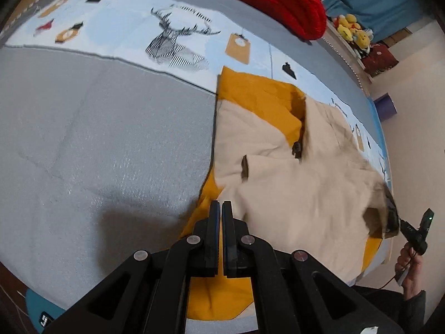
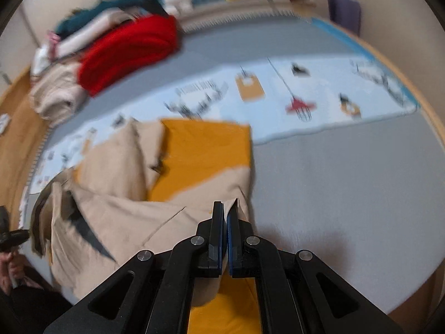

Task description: Fold large clothes

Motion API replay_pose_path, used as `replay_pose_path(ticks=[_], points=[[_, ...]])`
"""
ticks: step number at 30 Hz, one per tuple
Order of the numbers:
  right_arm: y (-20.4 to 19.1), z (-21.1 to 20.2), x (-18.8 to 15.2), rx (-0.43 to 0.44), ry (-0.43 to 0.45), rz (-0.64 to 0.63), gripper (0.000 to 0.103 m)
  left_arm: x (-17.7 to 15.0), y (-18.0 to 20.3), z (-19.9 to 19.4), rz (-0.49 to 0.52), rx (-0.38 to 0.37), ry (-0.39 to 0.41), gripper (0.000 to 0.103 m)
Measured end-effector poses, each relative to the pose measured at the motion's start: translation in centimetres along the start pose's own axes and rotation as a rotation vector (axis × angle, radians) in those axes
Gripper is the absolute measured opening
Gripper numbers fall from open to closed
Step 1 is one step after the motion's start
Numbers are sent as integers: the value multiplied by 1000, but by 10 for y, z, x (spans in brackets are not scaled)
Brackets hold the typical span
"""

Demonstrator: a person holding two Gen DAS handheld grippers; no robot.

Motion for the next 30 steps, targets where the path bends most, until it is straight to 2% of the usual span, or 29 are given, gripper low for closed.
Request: replay_pose_path(ticks=[4, 7, 9, 12, 16, 20, 24, 30], points=[[4, 8, 3, 2, -12, 7, 4, -1, -3, -4, 33, 39, 4, 1], [11, 2, 1, -4, 18, 35, 12, -6, -7, -8, 35, 59, 7, 8], [14, -7, -3, -24, 47, 41, 15, -10, -6, -11, 42, 69, 6, 25], [20, -19, -4, -39, 64, 59, 17, -17, 1, -10, 82, 89, -3, 40], [27, -24, -9, -25, 56, 63, 27, -25, 13, 0, 152, 119, -24, 40], [35, -10, -25, -1, -24, 73, 39, -26, 15, 12, 166, 157, -44, 40], [37, 11, -46, 27, -122, 63, 39, -21, 17, 20, 160, 182, -41, 40], [32, 41, -69, -2, -229, -18, 39, -12, 21, 31, 139, 195, -34, 40]])
Point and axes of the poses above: each gripper's, at about its wrist camera, not at the fingertips, and z roughly the way its jaws point, y to its right, x to its top, the point moved 3 cm from there along z, roughly the way its jaws point, and after that the axes turned 12 degrees about y, right-handed, at the moved point
